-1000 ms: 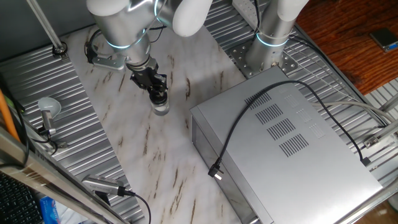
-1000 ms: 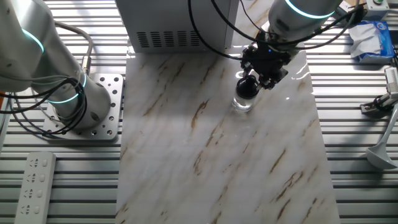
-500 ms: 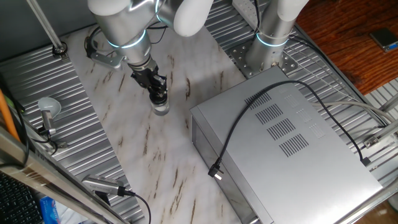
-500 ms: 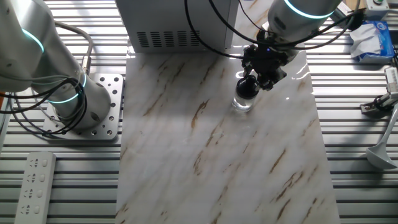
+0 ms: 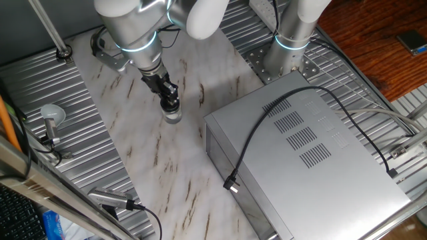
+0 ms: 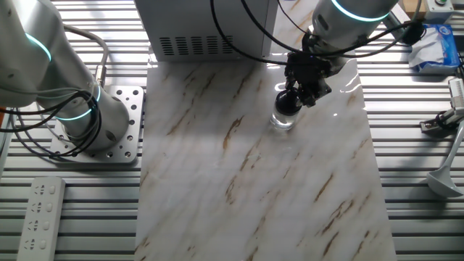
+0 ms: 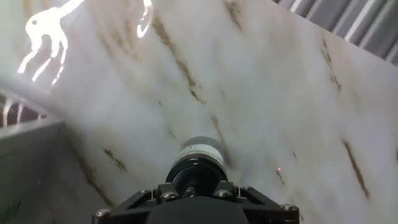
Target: Unscrew the lid from the jar
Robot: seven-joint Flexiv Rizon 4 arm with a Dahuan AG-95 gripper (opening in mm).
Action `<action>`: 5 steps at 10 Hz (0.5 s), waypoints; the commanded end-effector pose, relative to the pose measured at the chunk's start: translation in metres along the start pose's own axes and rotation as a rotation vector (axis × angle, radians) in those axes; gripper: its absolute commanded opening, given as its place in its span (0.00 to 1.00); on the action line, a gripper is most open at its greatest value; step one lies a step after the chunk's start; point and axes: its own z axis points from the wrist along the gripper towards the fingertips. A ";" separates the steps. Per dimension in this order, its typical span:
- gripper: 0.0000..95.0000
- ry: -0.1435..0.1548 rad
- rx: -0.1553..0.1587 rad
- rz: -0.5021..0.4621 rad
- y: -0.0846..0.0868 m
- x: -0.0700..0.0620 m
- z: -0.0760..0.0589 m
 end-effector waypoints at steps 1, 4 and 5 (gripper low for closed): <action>0.20 -0.003 0.004 0.020 0.000 0.000 0.000; 0.20 -0.005 0.000 0.019 0.000 0.000 0.000; 0.20 -0.005 0.000 0.019 0.000 0.000 0.000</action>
